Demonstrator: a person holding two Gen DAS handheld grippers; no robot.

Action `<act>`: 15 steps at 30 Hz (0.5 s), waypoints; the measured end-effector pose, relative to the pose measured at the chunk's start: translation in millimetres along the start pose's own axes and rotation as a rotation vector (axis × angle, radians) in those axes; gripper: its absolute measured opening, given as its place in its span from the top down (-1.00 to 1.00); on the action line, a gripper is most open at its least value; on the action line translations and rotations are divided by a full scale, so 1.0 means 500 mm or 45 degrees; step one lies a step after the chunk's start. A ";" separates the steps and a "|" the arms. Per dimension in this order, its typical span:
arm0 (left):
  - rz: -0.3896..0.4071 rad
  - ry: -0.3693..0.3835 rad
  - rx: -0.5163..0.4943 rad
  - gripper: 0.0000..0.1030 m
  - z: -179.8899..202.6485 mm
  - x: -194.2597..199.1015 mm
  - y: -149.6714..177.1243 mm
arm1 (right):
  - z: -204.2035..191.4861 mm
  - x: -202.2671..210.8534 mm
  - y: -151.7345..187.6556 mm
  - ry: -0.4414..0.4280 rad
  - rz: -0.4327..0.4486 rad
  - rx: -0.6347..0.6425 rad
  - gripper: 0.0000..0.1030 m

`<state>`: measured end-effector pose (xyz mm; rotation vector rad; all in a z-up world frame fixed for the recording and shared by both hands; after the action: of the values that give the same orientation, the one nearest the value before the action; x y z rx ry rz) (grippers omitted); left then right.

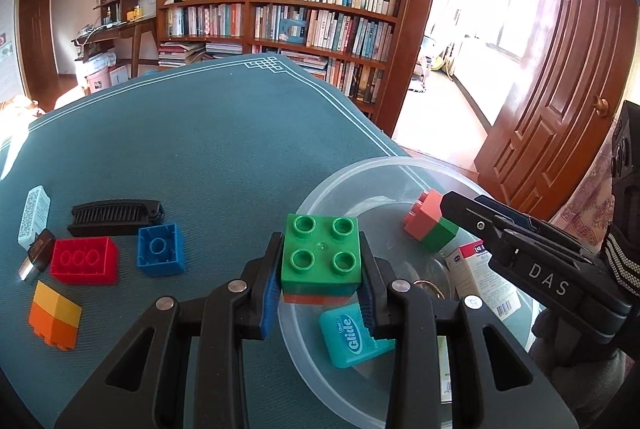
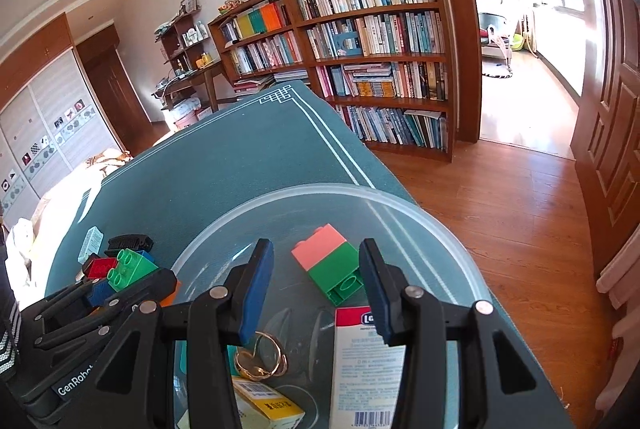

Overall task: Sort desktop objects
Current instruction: 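Release pink-green blocks into bowl with right gripper while left gripper carries its blocks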

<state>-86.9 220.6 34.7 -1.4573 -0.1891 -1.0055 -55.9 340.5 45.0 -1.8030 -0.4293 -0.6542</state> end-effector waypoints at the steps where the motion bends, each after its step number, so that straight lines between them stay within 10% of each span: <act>1: -0.005 0.013 0.003 0.31 0.004 -0.005 -0.002 | 0.001 0.001 -0.001 0.003 0.002 -0.001 0.05; 7: -0.058 0.176 0.075 0.17 0.022 -0.027 0.007 | 0.009 0.003 -0.005 0.008 0.008 -0.024 0.04; 15: -0.009 0.147 0.100 0.07 0.005 -0.003 0.006 | 0.009 0.009 -0.008 -0.008 0.016 -0.048 -0.08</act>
<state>-84.5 222.8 32.0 -1.3242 -0.1487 -1.0731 -53.7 346.0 49.3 -1.8425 -0.4122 -0.6516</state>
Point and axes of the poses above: each gripper's, at about its wrist camera, not at the fingertips, and x roughly against the way its jaws point, z to its right, y to its underside, the point moved 5 cm from there along -x, roughly the way its jaws point, and after that the axes turned 3 degrees about y, right-handed, at the moved point
